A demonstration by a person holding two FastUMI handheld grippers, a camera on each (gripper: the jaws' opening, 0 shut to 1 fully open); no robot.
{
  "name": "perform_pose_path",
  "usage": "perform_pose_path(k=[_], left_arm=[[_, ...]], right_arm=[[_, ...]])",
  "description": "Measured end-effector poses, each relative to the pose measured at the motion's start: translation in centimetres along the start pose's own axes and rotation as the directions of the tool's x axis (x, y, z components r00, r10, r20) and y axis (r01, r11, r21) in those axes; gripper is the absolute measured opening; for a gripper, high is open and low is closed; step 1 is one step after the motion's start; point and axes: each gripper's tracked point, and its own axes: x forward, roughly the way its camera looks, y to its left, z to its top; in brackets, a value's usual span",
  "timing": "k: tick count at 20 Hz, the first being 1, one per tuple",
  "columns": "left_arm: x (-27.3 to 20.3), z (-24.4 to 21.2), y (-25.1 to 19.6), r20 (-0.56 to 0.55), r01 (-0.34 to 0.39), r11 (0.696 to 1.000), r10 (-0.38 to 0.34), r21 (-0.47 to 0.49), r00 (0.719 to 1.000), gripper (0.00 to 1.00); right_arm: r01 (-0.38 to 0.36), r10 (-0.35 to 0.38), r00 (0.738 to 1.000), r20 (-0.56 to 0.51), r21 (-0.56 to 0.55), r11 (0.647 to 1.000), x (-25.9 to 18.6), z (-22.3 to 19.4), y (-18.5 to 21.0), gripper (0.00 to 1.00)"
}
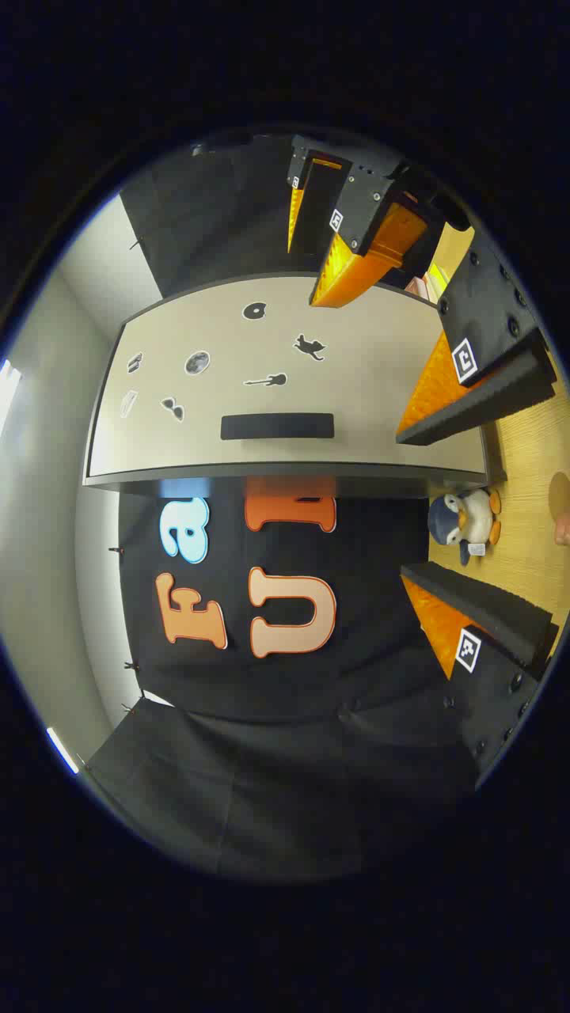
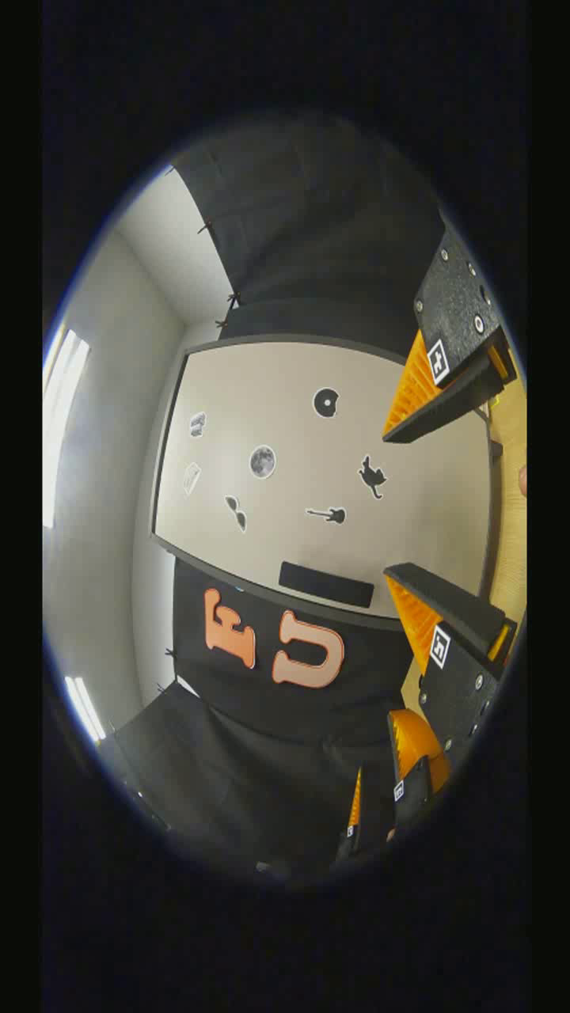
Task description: Open the cabinet door with the right hand, grasp the bottle in the cabinet with the left hand and place it on the coaster, then close the cabinet door with the right hand.
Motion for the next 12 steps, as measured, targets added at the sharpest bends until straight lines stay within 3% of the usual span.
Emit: perform_pose_path(k=[12], left_arm=[[1.3, 0.0, 4.6, 0.008, -0.028, 1.000, 0.028, -0.003, 1.000, 0.96]], right_arm=[[0.012, -0.011, 0.998, -0.066, 0.015, 1.000, 0.7, -1.4, 2.7, 0.94]])
